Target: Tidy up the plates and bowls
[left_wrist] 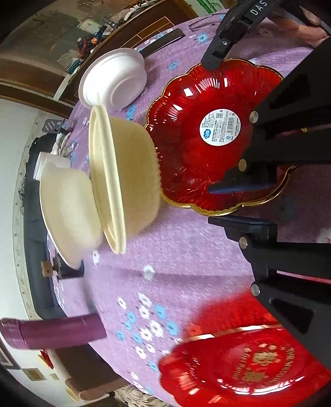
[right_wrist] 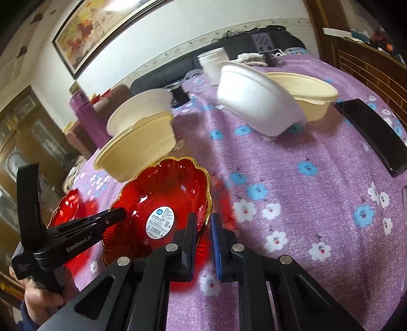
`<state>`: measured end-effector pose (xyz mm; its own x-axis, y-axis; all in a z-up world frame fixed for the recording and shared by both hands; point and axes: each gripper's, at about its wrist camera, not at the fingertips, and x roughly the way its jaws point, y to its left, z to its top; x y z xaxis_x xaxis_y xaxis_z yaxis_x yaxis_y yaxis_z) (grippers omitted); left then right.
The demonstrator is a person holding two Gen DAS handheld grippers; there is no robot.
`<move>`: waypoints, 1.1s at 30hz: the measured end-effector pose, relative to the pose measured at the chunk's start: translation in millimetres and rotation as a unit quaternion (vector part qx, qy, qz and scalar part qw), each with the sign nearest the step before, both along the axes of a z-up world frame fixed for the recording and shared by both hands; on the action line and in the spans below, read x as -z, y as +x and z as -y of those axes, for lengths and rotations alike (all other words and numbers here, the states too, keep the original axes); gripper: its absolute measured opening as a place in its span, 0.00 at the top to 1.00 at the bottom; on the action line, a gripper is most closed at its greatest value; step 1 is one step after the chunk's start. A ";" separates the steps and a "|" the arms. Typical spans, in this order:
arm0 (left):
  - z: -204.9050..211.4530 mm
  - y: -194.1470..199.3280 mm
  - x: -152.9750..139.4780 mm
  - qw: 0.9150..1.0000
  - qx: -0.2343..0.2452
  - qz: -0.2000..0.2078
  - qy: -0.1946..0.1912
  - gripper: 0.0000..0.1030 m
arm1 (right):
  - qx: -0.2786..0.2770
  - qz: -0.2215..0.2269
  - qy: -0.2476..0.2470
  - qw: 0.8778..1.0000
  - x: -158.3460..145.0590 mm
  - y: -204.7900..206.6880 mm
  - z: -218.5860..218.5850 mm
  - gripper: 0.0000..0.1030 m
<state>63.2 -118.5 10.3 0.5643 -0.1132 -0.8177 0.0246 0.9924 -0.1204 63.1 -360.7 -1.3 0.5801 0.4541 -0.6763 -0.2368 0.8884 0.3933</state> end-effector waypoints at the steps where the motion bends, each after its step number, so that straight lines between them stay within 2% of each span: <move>1: -2.1 -4.4 0.3 1.000 -0.001 0.000 -0.002 0.84 | -0.006 -0.001 0.004 1.000 -0.3 -0.3 -0.3 0.89; 5: -4.0 -20.9 0.9 1.000 -0.004 0.008 -0.001 0.84 | -0.023 -0.018 0.020 0.999 3.6 -0.5 0.0 0.87; 9: -1.8 -23.5 0.4 1.000 -0.009 0.016 -0.001 0.84 | -0.020 -0.024 0.014 0.999 5.3 0.1 -0.8 0.86; 21: 3.9 -32.6 -1.5 1.000 -0.011 0.023 0.014 0.82 | -0.023 0.003 -0.001 1.000 -1.8 -7.9 -3.8 0.87; 24: 5.6 -38.1 -2.7 1.000 -0.008 0.026 0.015 0.77 | -0.029 0.003 0.007 1.000 -1.2 -10.4 -2.1 0.87; 33: 9.2 -56.9 -1.1 0.999 0.016 0.029 0.010 0.77 | -0.010 0.000 0.026 1.000 1.8 -23.8 6.1 0.87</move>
